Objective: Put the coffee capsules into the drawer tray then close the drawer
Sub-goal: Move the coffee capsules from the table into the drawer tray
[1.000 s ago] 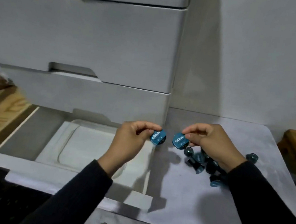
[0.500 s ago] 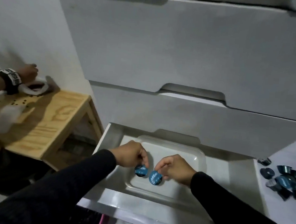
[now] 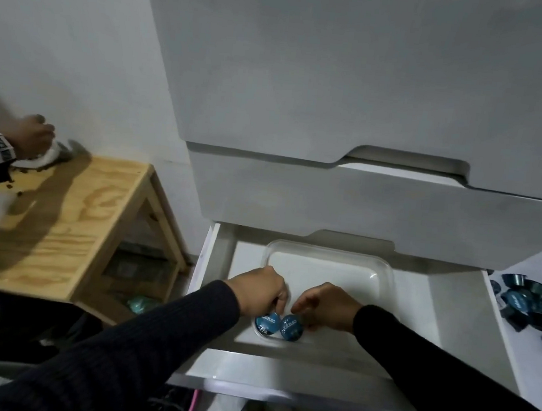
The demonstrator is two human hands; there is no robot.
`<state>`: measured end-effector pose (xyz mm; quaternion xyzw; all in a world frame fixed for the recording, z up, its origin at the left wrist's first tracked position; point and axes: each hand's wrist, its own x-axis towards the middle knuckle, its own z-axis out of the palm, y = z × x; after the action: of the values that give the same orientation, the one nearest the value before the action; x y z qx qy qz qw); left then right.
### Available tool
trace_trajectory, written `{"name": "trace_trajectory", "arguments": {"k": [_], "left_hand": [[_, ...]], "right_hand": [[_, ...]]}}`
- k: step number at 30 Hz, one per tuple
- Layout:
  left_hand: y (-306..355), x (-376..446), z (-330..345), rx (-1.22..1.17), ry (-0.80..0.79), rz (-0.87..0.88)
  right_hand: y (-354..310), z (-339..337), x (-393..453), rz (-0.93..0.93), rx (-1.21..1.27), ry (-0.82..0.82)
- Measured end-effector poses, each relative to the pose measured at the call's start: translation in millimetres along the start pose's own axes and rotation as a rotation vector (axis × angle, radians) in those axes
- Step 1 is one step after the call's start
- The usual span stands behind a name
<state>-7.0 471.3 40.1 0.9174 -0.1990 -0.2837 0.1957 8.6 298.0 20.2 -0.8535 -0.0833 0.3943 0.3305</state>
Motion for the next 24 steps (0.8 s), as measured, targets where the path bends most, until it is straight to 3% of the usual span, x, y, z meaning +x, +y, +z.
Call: {"name": "trace_trajectory", "arguments": {"k": [10, 12, 17, 21, 24], "left_hand": [[6.7, -7.9, 0.0, 0.035, 0.005, -0.042], [11.2, -11.8, -1.4, 0.064, 0.043, -0.068], [32.4, -17.9, -0.7, 0.188, 0.343, -0.229], [58.6, -21.5, 13.6, 0.194, 0.654, -0.321], [76.4, -19.0, 23.5, 0.155, 0.754, -0.286]], "right_hand": [[-7.7, -0.4, -10.9, 0.033, 0.003, 0.005], [-10.2, -1.2, -14.0, -0.014, -0.109, 0.060], [-8.8, 3.2, -24.5, -0.135, -0.394, 0.382], [-4.1, 11.3, -40.3, -0.366, -0.573, 0.880], [6.8, 11.0, -52.5, -0.423, -0.557, 1.013]]}}
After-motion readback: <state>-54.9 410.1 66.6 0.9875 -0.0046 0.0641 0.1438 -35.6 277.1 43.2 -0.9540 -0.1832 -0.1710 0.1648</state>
